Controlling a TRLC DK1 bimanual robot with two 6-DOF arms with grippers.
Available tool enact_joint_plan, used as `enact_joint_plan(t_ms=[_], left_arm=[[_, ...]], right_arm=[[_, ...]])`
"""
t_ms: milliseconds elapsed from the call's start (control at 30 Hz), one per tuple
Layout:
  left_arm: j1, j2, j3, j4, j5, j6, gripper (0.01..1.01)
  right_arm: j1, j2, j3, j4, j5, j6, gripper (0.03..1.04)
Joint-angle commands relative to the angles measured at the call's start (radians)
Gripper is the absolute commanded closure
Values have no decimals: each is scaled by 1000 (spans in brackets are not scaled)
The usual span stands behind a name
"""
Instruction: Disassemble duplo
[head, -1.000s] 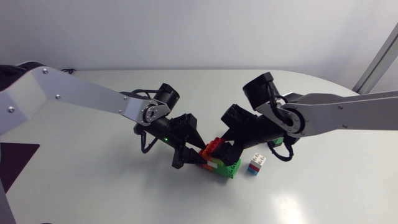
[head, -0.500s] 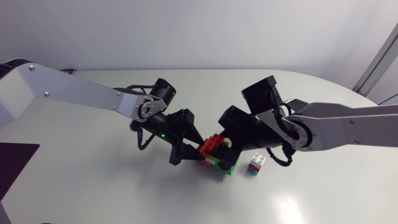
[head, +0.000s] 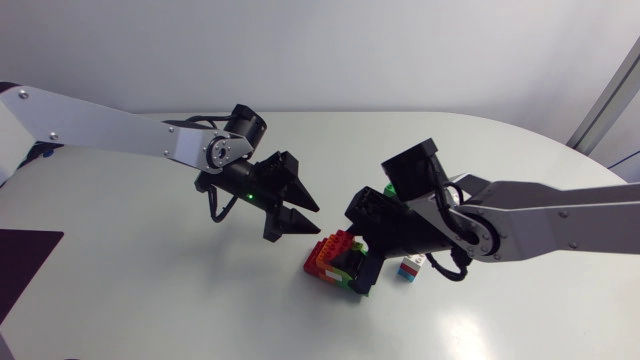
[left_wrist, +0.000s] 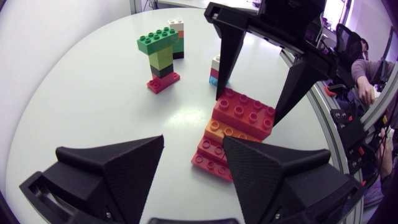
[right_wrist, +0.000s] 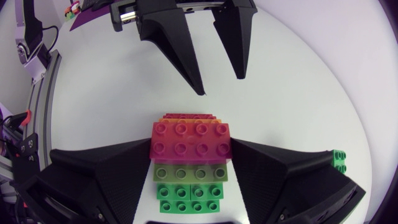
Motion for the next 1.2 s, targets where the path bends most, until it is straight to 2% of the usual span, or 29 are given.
enact_joint_plan(t_ms=[0, 1167], left_arm=[[-18, 5, 10, -12, 7, -23, 356], [-97, 28, -44, -26, -62, -5, 356]], right_arm=[[8, 25, -22, 23, 2, -13, 782], [-30, -17, -25, 62, -3, -10, 780]])
